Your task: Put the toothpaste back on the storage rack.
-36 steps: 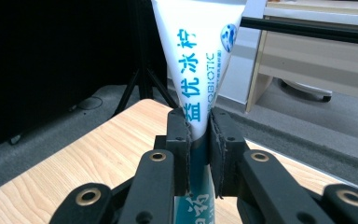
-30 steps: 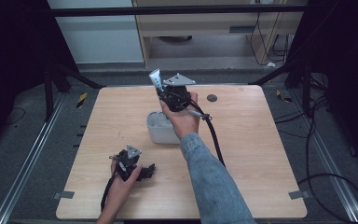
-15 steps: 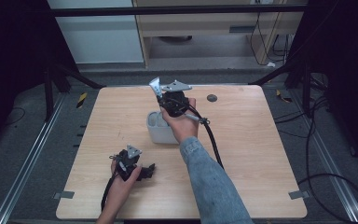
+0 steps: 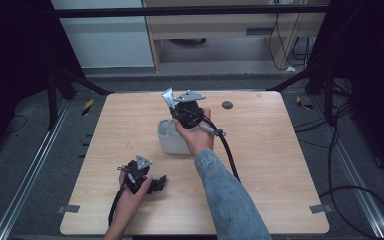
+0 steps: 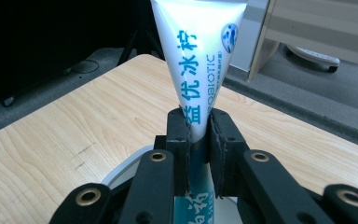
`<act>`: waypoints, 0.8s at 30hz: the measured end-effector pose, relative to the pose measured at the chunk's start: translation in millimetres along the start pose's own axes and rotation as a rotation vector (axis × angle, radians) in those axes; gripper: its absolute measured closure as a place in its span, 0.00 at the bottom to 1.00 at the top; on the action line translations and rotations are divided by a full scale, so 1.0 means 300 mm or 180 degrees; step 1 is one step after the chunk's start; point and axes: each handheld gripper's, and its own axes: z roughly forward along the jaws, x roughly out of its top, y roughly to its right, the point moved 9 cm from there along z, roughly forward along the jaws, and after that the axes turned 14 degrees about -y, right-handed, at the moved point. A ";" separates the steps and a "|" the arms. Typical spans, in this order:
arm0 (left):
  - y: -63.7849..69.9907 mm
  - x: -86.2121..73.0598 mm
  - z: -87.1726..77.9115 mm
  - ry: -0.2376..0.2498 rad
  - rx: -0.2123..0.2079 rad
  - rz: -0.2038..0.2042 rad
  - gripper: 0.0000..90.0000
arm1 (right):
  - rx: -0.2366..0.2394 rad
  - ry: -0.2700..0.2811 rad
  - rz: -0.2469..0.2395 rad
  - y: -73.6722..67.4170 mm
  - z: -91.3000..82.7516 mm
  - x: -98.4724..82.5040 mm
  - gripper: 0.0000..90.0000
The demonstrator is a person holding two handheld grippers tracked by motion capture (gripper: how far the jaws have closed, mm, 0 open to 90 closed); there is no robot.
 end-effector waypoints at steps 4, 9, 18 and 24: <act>0.000 0.000 0.000 0.0000 -0.0001 0.0002 0.00 | -0.0009 -0.0016 -0.0019 0.003 0.004 -0.006 0.88; 0.000 0.001 0.000 0.0000 -0.0002 0.0003 0.00 | -0.0010 -0.0056 -0.0013 0.005 0.013 -0.013 0.88; 0.000 0.001 0.001 0.0001 -0.0003 0.0005 0.00 | -0.0013 -0.0104 -0.0022 0.002 0.020 -0.027 0.88; 0.001 0.002 0.001 0.0003 -0.0004 0.0005 0.00 | -0.0017 -0.0169 -0.0054 0.000 0.024 -0.040 0.88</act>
